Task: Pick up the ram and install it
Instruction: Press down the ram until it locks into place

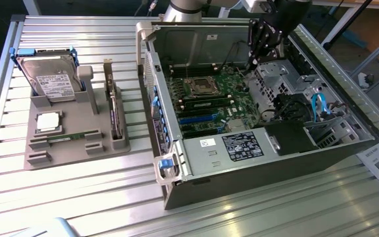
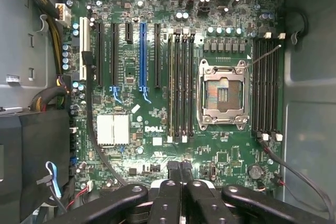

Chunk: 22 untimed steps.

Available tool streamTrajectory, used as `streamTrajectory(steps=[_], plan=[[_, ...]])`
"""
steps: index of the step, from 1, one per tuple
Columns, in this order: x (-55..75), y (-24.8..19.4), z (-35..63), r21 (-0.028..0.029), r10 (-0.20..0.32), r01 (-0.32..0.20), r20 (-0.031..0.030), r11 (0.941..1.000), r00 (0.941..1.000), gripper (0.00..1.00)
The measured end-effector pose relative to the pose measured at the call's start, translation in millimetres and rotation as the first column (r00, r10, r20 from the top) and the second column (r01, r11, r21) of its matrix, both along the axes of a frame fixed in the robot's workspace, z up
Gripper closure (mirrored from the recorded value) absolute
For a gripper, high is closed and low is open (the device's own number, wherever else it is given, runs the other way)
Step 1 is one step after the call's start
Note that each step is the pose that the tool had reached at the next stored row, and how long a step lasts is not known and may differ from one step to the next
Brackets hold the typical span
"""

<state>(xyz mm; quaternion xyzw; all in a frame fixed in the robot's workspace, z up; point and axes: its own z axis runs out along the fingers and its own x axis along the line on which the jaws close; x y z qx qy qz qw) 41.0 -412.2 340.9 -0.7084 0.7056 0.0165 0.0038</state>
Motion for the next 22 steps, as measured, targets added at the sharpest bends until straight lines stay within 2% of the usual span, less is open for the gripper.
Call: streamTrajectory(steps=[18, 22], plan=[[0.0, 1.4, -21.5, -0.0002, 0.000, 0.000, -0.0001, 1.0000, 1.0000, 0.90], [0.0, 1.5, -30.5, -0.0001, 0.000, 0.000, 0.0000, 1.0000, 1.0000, 0.90]])
